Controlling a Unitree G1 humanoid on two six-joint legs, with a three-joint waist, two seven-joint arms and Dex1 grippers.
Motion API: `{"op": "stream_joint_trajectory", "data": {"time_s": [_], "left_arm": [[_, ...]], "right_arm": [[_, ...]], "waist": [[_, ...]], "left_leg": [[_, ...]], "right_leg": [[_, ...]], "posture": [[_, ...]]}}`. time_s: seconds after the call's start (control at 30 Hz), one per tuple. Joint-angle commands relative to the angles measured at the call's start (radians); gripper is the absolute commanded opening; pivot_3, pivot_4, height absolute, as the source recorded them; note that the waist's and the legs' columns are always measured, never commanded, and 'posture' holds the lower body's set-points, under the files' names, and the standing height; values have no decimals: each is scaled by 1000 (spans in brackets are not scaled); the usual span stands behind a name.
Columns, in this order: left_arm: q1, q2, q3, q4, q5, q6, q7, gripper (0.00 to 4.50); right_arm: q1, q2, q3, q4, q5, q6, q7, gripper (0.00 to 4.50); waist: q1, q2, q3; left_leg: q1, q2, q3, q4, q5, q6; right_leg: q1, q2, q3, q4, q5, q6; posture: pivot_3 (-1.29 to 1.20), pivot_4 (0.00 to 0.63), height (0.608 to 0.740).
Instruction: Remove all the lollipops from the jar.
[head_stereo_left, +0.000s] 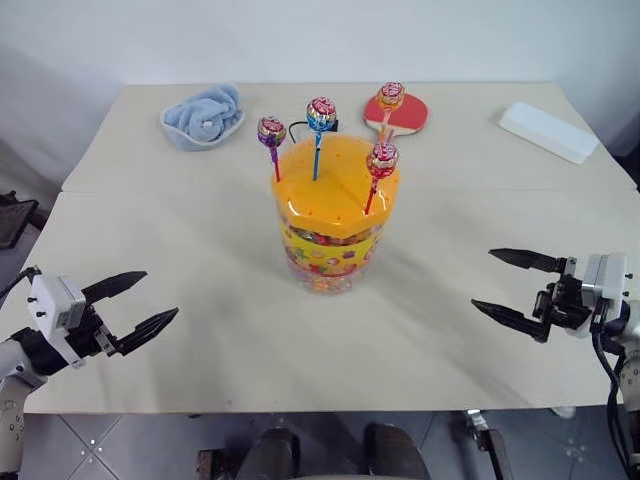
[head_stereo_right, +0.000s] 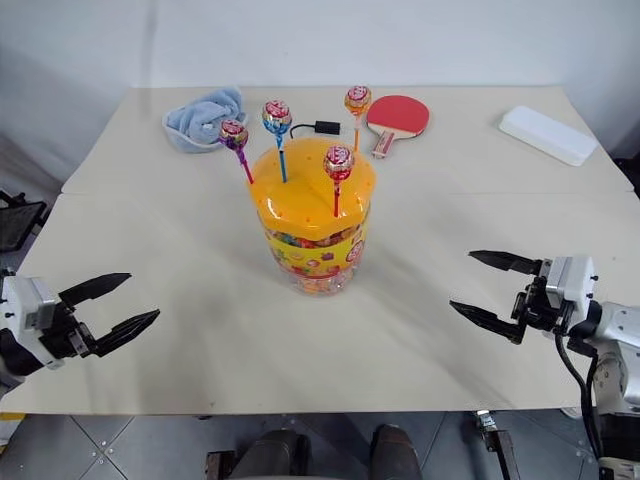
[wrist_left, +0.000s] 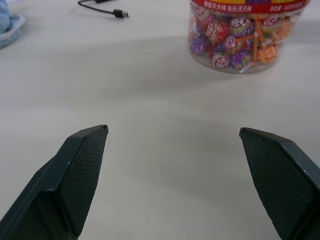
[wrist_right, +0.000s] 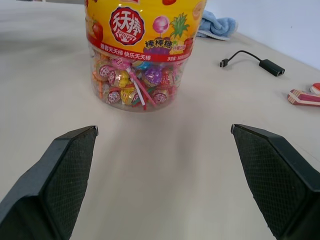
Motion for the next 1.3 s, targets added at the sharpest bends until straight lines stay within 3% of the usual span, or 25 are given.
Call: {"op": "stream_joint_trajectory", "data": {"time_s": [0.03,0.17,0.27,0.47,0.57,0.77,1.0,1.13,1.3], "left_arm": [[-13,11,17,-7,5,-11,9,4500],[-65,-10,22,-21,-82,19,-17,4500],[-116,4,59,-59,-251,143,-34,4500],[-300,83,3,-107,-462,371,-41,4500],[-492,104,-111,-51,-432,404,-77,4500],[-809,16,-313,96,-300,351,-128,4500],[-947,-131,-425,203,-202,302,-156,4500],[-974,-181,-433,231,-173,283,-154,3598],[-974,-181,-400,239,-187,291,-164,1970]], "right_arm": [[4,16,-30,15,15,-53,12,4476],[-30,31,-95,-23,144,104,-102,4476],[-54,22,-155,-129,272,227,-184,4476],[-19,38,-238,-325,336,229,-212,4476],[1,29,-236,-376,309,206,-189,4476],[14,36,-213,-330,240,157,-162,4476],[24,52,-205,-344,233,163,-187,4476],[36,63,-204,-370,237,167,-206,4500],[66,78,-205,-400,240,167,-221,4500]], "waist": [[-2,0,0],[-3,0,0],[-4,1,1],[5,1,1],[12,1,1],[11,1,1],[-5,0,1],[-5,0,1],[-4,0,1]], "left_leg": [[0,0,0,0,0,0],[0,0,0,0,0,0],[0,3,0,0,0,0],[0,3,-2,1,0,0],[0,-1,-1,2,0,0],[1,-3,0,2,0,0],[1,-3,3,1,0,0],[0,-3,4,2,0,0],[0,-3,3,2,0,0]], "right_leg": [[0,0,0,0,0,0],[0,0,0,0,0,0],[-1,0,0,1,0,0],[-1,0,0,4,0,0],[-1,0,0,5,0,0],[-2,0,0,8,0,0],[-2,1,-3,9,0,0],[-2,1,-3,10,0,0],[-3,1,-3,10,0,0]], "posture": [[0,150,740],[0,150,740],[0,150,740],[0,150,740],[0,150,740],[0,150,740],[0,150,740],[0,150,740],[0,150,740]]}}
